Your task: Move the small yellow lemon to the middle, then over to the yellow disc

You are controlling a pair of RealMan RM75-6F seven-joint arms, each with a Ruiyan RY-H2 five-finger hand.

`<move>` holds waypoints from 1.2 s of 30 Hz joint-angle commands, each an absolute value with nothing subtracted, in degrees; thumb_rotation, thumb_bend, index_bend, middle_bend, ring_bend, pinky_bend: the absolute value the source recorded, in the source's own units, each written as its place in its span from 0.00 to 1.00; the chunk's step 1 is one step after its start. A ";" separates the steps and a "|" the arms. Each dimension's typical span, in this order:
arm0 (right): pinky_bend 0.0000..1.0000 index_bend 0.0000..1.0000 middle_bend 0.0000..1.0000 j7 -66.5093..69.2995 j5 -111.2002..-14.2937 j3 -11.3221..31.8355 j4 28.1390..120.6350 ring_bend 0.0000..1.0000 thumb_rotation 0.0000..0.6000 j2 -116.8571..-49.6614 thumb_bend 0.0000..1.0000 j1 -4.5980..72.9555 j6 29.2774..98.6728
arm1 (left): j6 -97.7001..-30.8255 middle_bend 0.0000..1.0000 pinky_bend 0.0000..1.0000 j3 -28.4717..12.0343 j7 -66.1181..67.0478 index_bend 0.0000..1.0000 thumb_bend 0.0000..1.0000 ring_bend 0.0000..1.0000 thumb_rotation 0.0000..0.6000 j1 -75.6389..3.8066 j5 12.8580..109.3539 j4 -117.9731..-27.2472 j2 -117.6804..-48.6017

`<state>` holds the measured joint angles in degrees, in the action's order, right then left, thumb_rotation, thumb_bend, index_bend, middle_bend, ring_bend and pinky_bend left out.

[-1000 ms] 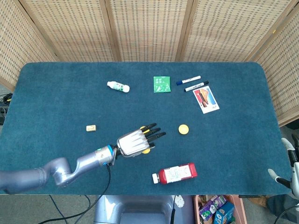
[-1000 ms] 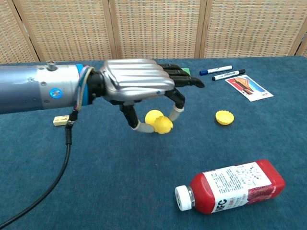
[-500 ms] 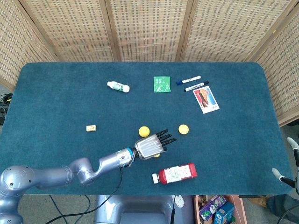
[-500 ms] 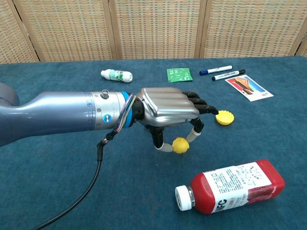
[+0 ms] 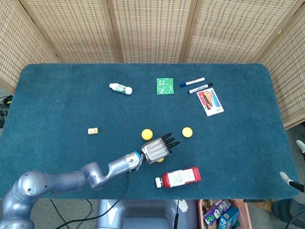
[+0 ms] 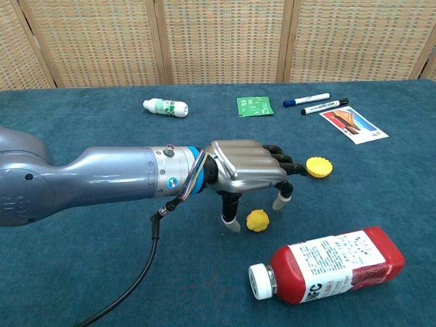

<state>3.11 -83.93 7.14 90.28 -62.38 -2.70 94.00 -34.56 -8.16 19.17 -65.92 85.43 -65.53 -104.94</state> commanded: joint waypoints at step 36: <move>0.00 0.00 0.00 -0.09 -97.57 5.19 97.74 0.00 1.00 -57.92 0.00 12.51 75.96 | -80.76 0.00 0.00 -3.62 8.40 0.00 0.00 0.00 1.00 -19.52 67.75 -103.30 -58.61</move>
